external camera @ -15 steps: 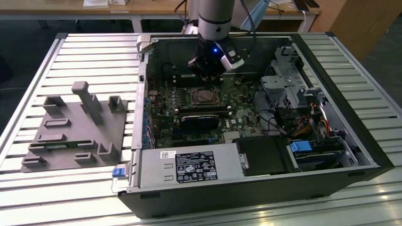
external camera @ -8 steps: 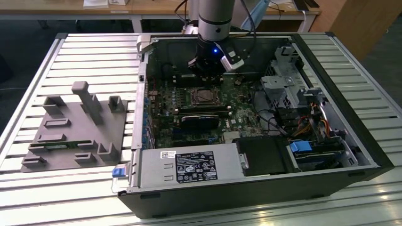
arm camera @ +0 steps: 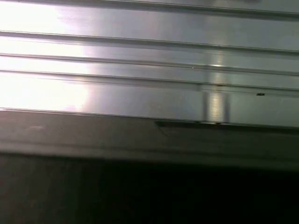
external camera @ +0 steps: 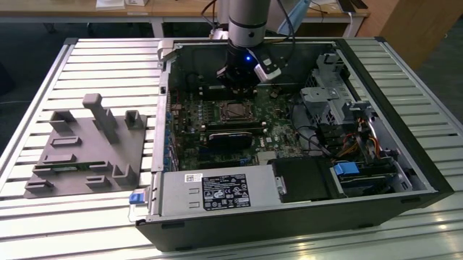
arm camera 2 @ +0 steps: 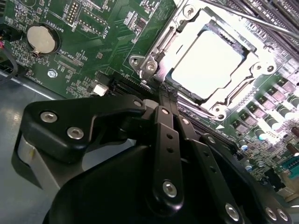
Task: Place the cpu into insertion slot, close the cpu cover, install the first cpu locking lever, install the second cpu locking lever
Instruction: 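Install the first cpu locking lever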
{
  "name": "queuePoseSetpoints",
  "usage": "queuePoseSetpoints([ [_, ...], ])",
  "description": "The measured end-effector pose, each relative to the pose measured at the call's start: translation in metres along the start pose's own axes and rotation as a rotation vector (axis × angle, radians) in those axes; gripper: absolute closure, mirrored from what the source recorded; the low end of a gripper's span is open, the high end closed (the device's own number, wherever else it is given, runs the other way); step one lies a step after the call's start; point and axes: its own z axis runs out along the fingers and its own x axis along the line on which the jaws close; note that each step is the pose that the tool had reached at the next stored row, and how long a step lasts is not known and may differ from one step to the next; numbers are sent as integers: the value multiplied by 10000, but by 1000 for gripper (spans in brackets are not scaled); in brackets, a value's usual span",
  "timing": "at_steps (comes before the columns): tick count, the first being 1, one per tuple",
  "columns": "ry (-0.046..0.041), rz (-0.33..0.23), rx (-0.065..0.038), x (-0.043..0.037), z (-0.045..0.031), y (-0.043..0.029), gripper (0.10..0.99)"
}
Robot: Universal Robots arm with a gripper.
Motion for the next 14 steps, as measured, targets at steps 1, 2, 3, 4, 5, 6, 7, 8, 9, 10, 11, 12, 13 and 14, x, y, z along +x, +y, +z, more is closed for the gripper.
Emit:
queuePoseSetpoints([
  [1,1,0,33,0,0,0,980],
  [2,2,-1,49,0,0,0,980],
  [3,3,-2,57,0,0,-1,980],
  [4,4,-2,64,0,0,-1,980],
  [5,4,-1,72,0,0,0,980],
  [6,4,0,90,0,0,0,980],
  [7,6,0,128,0,1,0,980],
  [8,7,-1,169,0,3,0,980],
  [9,9,-1,209,0,4,0,980],
  [10,12,-1,251,0,6,1,980],
  [11,15,-1,289,0,8,1,980],
  [12,17,-2,322,0,11,1,980],
  [13,18,-2,349,0,14,2,980],
  [14,20,-2,373,0,18,3,980],
])
